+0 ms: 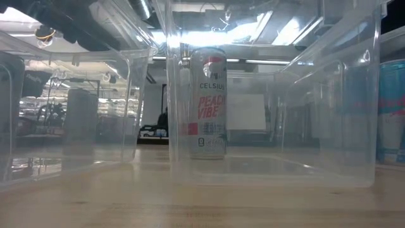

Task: Sort soda cans
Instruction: Put the bottom white-pink soda can into the middle transparent bin

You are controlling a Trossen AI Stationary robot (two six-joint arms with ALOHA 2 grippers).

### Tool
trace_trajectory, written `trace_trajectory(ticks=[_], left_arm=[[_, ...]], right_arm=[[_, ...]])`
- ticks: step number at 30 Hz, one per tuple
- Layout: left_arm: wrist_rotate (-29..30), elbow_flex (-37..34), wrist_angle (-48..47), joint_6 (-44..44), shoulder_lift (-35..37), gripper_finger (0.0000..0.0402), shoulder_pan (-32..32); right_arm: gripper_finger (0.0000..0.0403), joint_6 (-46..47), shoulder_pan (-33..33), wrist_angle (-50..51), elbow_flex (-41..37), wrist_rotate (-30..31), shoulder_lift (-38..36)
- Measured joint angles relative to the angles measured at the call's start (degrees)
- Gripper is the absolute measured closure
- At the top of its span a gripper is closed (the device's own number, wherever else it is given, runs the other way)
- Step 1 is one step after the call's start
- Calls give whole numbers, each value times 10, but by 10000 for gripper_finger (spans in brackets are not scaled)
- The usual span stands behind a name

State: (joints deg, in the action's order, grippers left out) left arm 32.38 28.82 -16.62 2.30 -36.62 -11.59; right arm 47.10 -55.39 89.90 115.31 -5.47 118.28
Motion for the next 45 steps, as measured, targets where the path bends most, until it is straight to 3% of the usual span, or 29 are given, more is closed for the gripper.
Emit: trace_trajectory(ticks=[4, 8, 13, 18, 36, 45], left_arm=[[0, 0, 8, -9, 0, 68, 0], [0, 0, 8, -10, 0, 68, 0], [0, 0, 9, -13, 0, 68, 0], [0, 0, 16, -16, 0, 68, 0], [0, 0, 22, -17, 0, 68, 0], [0, 0, 22, -23, 0, 68, 0]], right_arm=[[62, -11, 0, 1, 0, 29, 0], [49, -13, 0, 1, -1, 20, 0], [8, -19, -1, 1, -37, -85, 0], [22, -41, -7, 2, -82, -177, 0], [29, -61, 0, 1, -90, -151, 0], [29, -66, -13, 1, -110, -228, 0]])
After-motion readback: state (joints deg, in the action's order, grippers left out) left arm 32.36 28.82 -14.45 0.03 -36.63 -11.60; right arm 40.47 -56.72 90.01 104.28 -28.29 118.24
